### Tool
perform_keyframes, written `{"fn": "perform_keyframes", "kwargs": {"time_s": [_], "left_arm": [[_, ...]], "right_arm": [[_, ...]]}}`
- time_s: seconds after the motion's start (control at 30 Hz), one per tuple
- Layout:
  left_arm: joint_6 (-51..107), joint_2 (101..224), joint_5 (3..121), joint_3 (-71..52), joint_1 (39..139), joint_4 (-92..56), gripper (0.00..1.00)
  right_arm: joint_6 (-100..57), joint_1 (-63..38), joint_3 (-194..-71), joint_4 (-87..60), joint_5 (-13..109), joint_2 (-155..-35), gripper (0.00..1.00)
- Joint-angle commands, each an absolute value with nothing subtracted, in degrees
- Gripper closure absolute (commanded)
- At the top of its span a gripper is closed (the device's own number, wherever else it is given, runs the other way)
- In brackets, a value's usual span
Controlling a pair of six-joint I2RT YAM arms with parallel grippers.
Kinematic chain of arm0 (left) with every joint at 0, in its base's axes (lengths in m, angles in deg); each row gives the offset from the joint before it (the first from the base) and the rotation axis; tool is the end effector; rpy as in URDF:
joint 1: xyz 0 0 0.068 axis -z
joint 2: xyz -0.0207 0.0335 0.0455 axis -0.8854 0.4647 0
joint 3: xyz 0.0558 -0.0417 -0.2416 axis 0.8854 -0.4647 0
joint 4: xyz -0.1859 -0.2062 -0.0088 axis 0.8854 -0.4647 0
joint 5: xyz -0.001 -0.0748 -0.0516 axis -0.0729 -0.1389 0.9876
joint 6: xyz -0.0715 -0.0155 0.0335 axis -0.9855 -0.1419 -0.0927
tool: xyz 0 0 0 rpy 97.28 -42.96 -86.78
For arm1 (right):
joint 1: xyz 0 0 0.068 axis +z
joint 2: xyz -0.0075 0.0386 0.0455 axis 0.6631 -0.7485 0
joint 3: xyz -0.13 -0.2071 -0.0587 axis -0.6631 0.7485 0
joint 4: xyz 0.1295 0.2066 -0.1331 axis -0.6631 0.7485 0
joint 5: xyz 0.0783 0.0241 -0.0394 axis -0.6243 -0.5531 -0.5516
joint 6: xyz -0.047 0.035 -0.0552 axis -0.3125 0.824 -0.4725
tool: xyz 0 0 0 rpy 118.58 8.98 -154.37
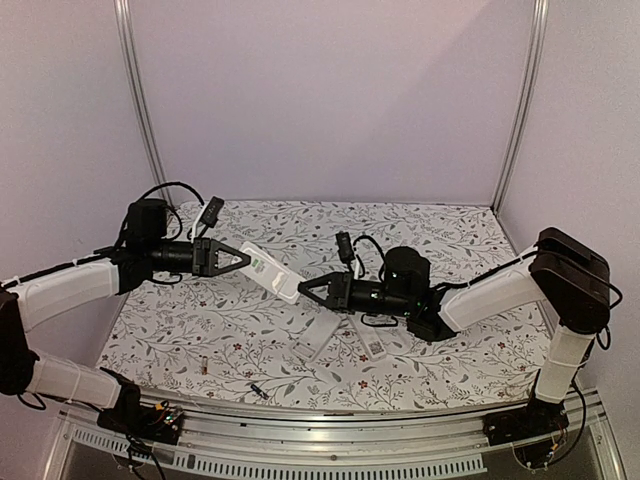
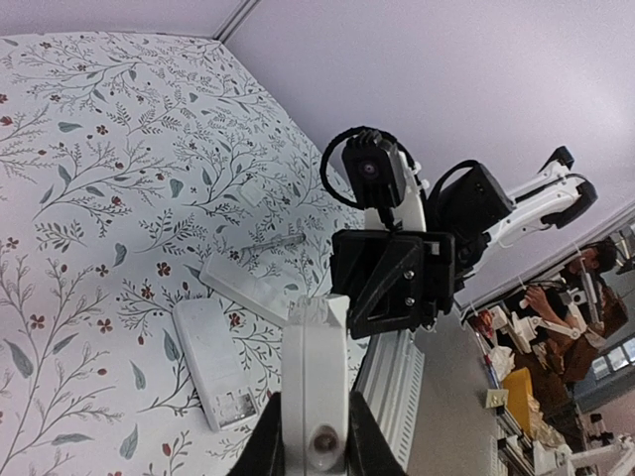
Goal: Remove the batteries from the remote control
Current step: Remove the battery cover from the remote control, then place the battery cover at the center of the board.
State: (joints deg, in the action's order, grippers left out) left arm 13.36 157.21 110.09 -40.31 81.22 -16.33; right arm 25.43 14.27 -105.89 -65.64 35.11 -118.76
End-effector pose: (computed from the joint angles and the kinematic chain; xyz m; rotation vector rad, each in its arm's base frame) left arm 0.2631 -0.1513 0.2207 0.5527 2.0244 -1.4680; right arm 0.2153 0.3600 0.1565 -0.3548 1.9194 1.6738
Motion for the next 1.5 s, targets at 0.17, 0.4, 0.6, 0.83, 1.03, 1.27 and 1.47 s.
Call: {"fn": "perform_keyframes", "kwargs": {"time_s": [0.17,0.4,0.6,0.83,1.03,1.27,1.47], "left_arm": [[13.58,158.0,111.95,-39.25,81.94,-15.29,1.0],[13.84,157.68,110.6,-39.1,81.88,-15.81,1.0],[13.42,156.53,109.24,-39.35,80.22,-15.89,1.0],[11.93,156.72,109.29,-40.04,78.07,-14.23,1.0],[11.71,157.04,106.92,-40.38,76.9,-14.66,1.0],[13.81,164.18,101.32,-37.57,76.71,-24.41,1.0],[14.54,168.7,98.04,-36.24,76.78,-28.8,1.0]], "right_arm": [[24.8,14.54,-108.82,-66.96,33.37,-121.78,0.85],[24.69,14.54,-108.77,-67.01,34.05,-121.83,0.91],[24.83,14.54,-106.66,-67.25,35.41,-120.66,0.95],[25.06,14.54,-103.61,-68.17,36.76,-118.38,0.98],[24.85,14.34,-101.06,-68.28,38.12,-116.05,0.99],[23.3,11.92,-96.84,-65.31,40.38,-112.67,0.98],[18.72,10.52,-98.33,-55.14,43.73,-111.08,0.98]]}}
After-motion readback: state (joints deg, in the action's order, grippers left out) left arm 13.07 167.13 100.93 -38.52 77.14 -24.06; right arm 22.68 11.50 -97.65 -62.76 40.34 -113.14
